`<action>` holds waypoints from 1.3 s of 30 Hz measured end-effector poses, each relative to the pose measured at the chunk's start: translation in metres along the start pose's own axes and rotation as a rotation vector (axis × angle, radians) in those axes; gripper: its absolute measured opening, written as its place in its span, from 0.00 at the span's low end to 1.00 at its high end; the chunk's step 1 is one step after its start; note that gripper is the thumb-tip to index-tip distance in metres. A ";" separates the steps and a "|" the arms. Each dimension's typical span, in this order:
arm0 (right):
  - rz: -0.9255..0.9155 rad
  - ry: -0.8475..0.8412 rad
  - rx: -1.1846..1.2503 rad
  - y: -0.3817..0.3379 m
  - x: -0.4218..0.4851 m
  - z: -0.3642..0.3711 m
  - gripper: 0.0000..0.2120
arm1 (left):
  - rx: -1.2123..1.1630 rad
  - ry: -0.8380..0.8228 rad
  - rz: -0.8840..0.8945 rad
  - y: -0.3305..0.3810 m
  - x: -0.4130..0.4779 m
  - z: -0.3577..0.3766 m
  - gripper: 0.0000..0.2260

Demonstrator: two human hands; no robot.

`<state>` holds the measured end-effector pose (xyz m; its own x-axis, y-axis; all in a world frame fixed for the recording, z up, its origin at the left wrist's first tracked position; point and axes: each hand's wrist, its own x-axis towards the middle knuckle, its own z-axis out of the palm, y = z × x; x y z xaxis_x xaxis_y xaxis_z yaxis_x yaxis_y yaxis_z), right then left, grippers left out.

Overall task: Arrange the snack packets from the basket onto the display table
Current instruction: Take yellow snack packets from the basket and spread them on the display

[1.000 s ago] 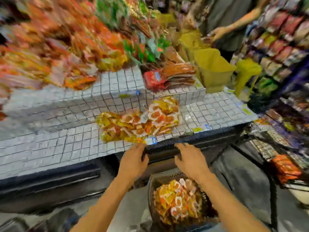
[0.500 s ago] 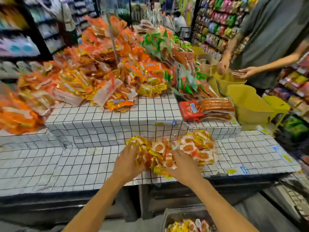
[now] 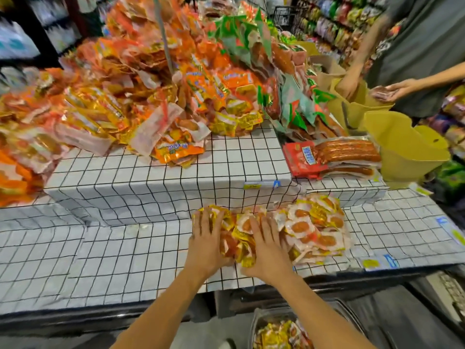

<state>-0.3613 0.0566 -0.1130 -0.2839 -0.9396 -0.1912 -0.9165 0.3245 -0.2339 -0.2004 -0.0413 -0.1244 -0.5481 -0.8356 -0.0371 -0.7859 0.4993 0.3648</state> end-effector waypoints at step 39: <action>-0.150 0.300 0.883 -0.007 0.012 -0.071 0.22 | -0.609 0.373 -0.040 -0.021 -0.019 -0.106 0.27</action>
<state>-0.3784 0.0357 -0.0464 -0.3535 -0.9272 0.1241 -0.4396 0.0476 -0.8969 -0.1431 -0.0602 -0.0327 -0.3022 -0.9276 0.2198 -0.4443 0.3410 0.8284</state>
